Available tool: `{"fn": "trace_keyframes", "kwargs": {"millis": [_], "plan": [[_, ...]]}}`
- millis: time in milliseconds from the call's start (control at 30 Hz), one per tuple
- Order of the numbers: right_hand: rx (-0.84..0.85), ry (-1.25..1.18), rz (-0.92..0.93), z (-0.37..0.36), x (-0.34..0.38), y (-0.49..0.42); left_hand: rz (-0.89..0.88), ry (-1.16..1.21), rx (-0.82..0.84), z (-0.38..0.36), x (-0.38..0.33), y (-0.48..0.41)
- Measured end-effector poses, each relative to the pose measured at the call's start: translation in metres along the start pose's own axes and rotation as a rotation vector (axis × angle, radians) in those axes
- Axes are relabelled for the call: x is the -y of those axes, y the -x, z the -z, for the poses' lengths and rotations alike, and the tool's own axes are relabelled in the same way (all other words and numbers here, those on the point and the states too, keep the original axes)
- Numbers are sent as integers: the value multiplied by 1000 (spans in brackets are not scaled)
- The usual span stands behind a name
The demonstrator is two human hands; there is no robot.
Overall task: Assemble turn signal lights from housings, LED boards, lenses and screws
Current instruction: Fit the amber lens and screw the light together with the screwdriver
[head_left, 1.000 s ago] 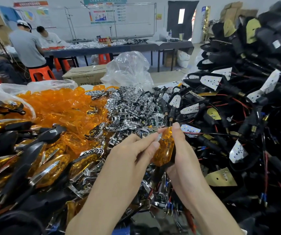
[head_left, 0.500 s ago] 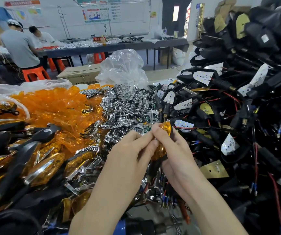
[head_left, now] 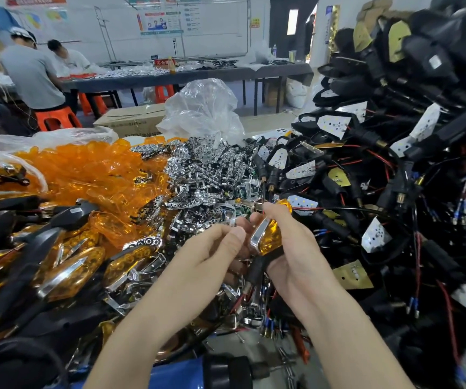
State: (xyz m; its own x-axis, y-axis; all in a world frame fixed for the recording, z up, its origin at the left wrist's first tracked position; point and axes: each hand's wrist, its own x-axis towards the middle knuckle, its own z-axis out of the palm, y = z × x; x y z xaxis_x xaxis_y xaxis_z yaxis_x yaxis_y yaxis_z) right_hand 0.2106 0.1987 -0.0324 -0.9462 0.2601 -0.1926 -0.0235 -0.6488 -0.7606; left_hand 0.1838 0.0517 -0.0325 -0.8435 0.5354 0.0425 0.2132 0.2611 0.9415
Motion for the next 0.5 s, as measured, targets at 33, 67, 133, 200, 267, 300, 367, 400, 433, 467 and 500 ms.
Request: {"fn": "trace_keyframes", "kwargs": {"millis": [33, 67, 133, 200, 267, 300, 367, 400, 433, 467, 500], "plan": [[-7, 10, -5, 0, -1, 0, 20, 29, 14, -1, 0, 0], [-13, 20, -6, 0, -1, -1, 40, 70, 21, -2, 0, 0], [-25, 39, 1, 1, -2, -2, 71, 160, 24, -3, -1, 1], [-21, 54, 22, 1, -3, -3, 73, 212, 44, -5, -1, 1], [-1, 84, 65, 0, -5, -3, 63, 255, 67, -6, -2, 2], [5, 102, 91, -1, -5, -2, 67, 294, 79, -7, -2, 3], [20, 138, 125, -2, -6, -1, 89, 407, 119, -9, -2, 2], [28, 168, 134, -2, -6, -1, 101, 466, 136, -10, -3, 2], [32, 201, 140, -1, -6, -1, 114, 523, 145, -12, -3, 1], [37, 233, 145, -1, -5, 0, 126, 572, 148, -12, -3, 1], [44, 258, 148, 0, -4, 1, 137, 605, 152, -12, -3, 0]]}}
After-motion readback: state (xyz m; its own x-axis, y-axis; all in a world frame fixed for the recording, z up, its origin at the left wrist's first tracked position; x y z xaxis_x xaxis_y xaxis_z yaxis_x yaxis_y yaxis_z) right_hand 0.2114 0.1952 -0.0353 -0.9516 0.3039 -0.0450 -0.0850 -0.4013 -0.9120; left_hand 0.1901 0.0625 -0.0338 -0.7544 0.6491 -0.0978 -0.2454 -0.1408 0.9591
